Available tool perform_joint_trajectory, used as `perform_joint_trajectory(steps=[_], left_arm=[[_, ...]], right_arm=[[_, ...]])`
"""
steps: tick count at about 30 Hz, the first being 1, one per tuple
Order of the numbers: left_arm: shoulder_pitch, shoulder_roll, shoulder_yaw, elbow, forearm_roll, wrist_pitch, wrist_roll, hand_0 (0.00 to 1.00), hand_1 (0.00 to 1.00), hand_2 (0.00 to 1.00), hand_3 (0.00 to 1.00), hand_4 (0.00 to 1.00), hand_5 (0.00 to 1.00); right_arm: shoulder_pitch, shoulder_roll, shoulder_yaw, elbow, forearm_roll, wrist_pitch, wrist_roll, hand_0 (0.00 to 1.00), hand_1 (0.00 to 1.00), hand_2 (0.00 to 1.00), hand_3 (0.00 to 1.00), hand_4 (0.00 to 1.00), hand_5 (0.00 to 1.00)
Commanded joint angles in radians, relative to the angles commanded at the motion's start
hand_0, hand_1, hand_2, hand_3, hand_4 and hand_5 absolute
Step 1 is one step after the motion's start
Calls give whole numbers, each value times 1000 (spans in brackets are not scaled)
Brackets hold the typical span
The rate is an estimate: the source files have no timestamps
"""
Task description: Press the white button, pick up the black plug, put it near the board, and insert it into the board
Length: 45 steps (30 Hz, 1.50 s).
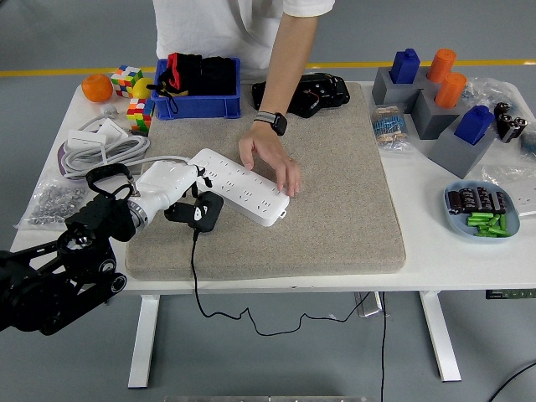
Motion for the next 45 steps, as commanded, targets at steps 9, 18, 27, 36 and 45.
perform_joint_trajectory(steps=[9, 18, 27, 36, 45], left_arm=[[25, 20, -78, -9, -15, -3, 31, 326, 539, 538, 649, 627, 2], [97, 17, -170, -118, -166, 62, 95, 772, 853, 859, 876, 978, 563], [185, -45, -228, -200, -254, 133, 231, 858, 930, 961, 980, 998, 945], [210, -82, -210, -214, -160, 119, 336, 847, 923, 955, 977, 998, 875], [211, -80, -195, -191, -72, 64, 380, 831, 907, 934, 953, 998, 639]], right_arm=[[-3, 2, 5, 0, -1, 0, -1, 572, 529, 544, 553, 646, 367], [-4, 1, 9, 1, -3, 0, 0, 570, 529, 544, 553, 646, 367], [-6, 2, 7, 1, -5, -1, 0, 570, 529, 544, 553, 646, 366], [-4, 3, 9, 1, -4, -1, 1, 571, 531, 544, 553, 646, 368], [-3, 2, 4, 1, -4, -1, 1, 572, 528, 544, 553, 646, 367]])
